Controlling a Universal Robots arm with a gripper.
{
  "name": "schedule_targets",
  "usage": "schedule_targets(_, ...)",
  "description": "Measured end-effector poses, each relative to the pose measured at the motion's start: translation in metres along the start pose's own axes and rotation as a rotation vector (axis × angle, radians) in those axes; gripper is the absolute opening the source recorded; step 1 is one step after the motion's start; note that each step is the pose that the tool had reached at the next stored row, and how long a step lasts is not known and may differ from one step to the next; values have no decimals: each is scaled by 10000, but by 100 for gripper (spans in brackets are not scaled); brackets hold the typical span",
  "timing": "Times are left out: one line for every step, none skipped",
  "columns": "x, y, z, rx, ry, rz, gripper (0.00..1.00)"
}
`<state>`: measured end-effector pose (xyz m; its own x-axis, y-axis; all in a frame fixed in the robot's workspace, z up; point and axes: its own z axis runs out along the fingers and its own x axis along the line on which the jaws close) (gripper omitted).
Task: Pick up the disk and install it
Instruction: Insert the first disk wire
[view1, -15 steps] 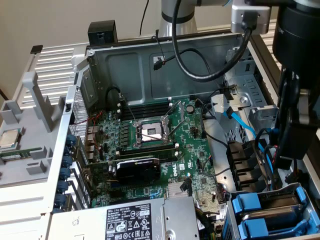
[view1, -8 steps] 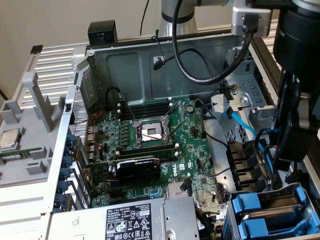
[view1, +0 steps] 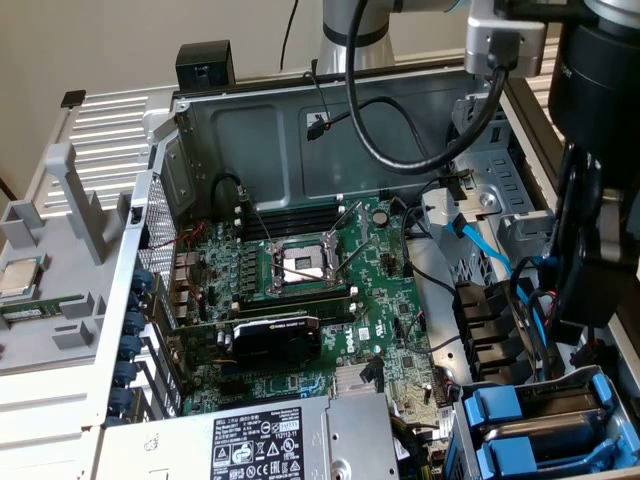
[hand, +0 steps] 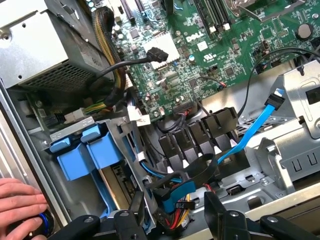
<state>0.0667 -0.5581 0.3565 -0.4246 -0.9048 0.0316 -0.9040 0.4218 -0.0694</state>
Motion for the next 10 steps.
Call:
schedule_targets(0, 0, 0, 0, 1, 0, 59)
schedule_targets(0, 0, 0, 0, 1, 0, 59)
schedule_targets(0, 0, 1, 0, 1, 0, 59)
schedule_targets(0, 0, 1, 0, 0, 0, 59)
schedule_targets(0, 0, 1, 0, 0, 0, 59)
schedule_targets(0, 0, 1, 0, 0, 0, 59)
schedule_targets(1, 0, 1, 0, 1, 0, 59)
schedule_targets(0, 0, 2, 0, 1, -1, 57)
schedule_targets(0, 0, 3, 0, 0, 0, 50)
schedule_targets(0, 0, 3, 0, 1, 0, 50)
